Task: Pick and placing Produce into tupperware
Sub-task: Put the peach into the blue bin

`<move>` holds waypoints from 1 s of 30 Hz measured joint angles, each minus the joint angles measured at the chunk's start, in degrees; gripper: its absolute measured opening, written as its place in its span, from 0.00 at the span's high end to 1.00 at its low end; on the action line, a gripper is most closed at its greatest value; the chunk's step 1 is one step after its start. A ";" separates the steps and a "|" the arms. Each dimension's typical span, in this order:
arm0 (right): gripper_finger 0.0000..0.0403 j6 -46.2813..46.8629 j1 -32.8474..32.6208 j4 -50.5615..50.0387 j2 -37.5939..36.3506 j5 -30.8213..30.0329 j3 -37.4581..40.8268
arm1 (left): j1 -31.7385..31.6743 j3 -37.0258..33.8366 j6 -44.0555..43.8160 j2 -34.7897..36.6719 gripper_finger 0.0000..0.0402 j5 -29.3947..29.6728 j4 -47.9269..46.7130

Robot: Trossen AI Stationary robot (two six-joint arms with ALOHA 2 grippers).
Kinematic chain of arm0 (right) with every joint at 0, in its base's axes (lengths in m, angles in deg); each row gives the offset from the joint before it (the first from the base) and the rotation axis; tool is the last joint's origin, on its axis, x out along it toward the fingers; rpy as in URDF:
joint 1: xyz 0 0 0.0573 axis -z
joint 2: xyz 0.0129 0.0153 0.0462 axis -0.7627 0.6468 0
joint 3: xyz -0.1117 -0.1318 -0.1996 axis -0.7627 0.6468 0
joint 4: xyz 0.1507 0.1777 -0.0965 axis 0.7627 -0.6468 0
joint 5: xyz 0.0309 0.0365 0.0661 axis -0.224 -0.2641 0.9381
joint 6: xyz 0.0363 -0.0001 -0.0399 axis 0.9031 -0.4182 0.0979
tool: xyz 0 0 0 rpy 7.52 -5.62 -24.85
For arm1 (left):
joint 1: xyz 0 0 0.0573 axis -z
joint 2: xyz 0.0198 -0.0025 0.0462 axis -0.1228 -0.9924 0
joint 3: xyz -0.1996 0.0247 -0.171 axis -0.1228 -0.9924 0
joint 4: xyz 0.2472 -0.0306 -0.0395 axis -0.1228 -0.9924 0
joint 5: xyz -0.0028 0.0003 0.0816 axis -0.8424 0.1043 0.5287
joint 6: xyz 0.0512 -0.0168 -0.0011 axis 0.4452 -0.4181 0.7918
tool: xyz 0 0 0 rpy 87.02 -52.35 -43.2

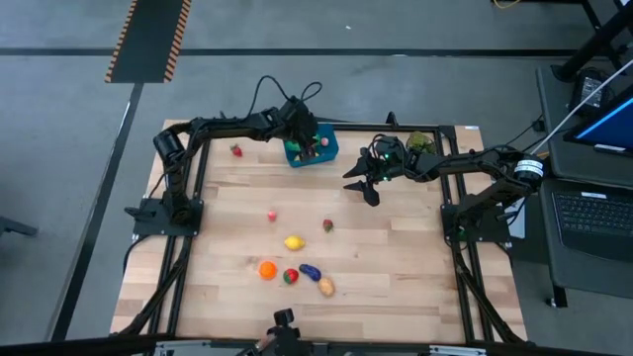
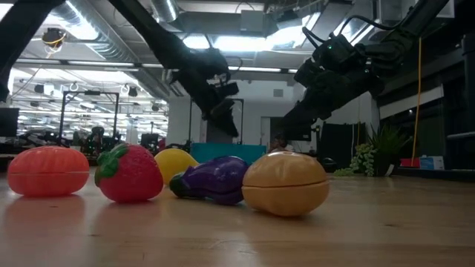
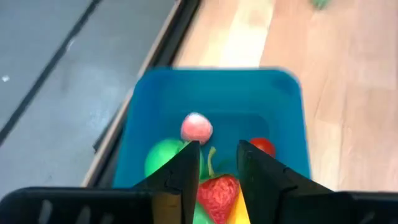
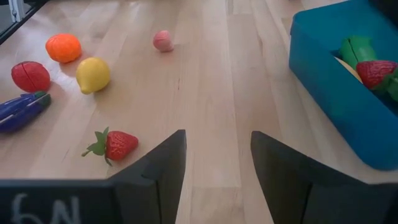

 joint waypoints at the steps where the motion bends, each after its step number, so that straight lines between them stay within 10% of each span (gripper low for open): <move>1: 0.55 0.00 0.00 -0.02 0.00 0.00 0.00 | 0.11 0.00 -0.11 0.90 0.75 -0.02 -0.13; 16: 0.55 0.37 -0.01 0.00 0.00 0.00 0.00 | 7.48 -2.49 1.54 16.00 0.84 -0.28 -1.41; 30: 0.55 0.39 -0.01 0.00 0.00 0.00 0.00 | 16.50 -28.87 -4.40 37.33 0.92 3.56 18.69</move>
